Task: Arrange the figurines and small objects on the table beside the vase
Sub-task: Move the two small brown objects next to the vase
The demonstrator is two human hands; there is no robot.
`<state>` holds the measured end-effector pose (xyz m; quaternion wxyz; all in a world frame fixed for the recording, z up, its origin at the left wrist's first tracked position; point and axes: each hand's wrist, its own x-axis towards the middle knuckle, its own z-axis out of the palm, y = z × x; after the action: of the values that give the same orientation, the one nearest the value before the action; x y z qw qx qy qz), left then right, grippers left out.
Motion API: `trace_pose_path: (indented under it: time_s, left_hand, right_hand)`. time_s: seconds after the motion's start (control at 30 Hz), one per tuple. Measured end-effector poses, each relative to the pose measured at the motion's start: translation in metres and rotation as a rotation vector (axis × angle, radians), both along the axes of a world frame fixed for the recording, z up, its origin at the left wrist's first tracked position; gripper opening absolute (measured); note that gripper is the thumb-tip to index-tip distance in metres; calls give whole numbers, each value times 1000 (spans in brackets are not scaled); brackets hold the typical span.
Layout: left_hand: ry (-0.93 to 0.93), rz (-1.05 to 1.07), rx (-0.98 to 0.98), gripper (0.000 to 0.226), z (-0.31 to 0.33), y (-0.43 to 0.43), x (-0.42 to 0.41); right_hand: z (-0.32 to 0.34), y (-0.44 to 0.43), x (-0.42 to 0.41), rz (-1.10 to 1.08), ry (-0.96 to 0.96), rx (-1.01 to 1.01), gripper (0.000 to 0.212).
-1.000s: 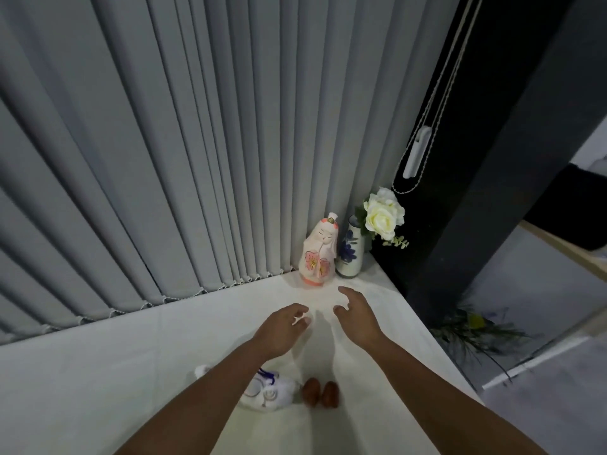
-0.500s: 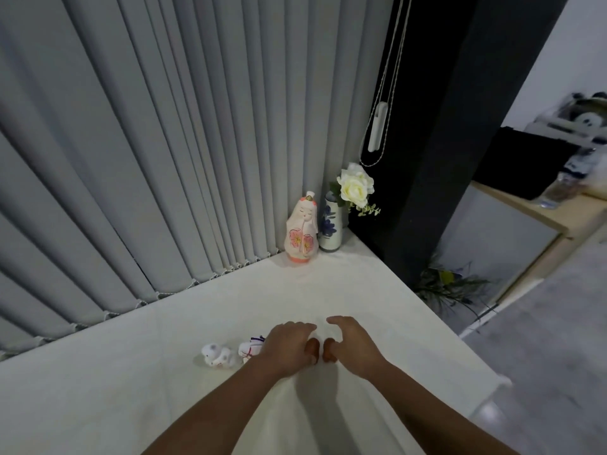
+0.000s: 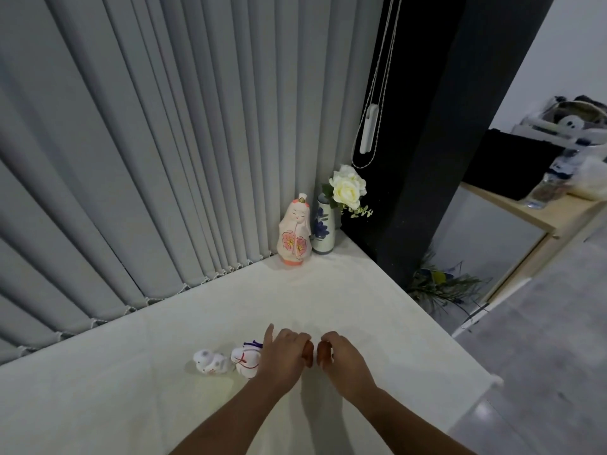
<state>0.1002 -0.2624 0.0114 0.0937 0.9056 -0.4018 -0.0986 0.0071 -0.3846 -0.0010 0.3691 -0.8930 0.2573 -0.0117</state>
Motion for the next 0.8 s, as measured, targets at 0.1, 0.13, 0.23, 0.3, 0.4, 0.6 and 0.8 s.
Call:
trace_pose_path:
  time_s: [0.1,0.13,0.23,0.3,0.4,0.6,0.8]
  left_hand:
    - [17,32,8,21,5,0,-1]
    - [26,42,13,17,6,0,0]
    - [19,87,11,17,10,-3,2]
    - [16,113,12,20,15,-8,5]
    - [14,159,6,28,23,-21,9]
    - [8,260,-50,30,39,-66,12]
    - [-6,346,-97,29,40,-113,19]
  right_hand:
    - [-3,-6,1,39,-16,1,13]
    - [-3,-9,1,57,-17,3,13]
    - [0,-23,2,90,-33,-3,13]
    - [5,-36,5,115,-33,-13,15]
    - [15,-60,13,163,-50,-1,15]
    - [38,-114,32,246,-102,-6,11]
    - [46,-171,51,292,-146,-66,11]
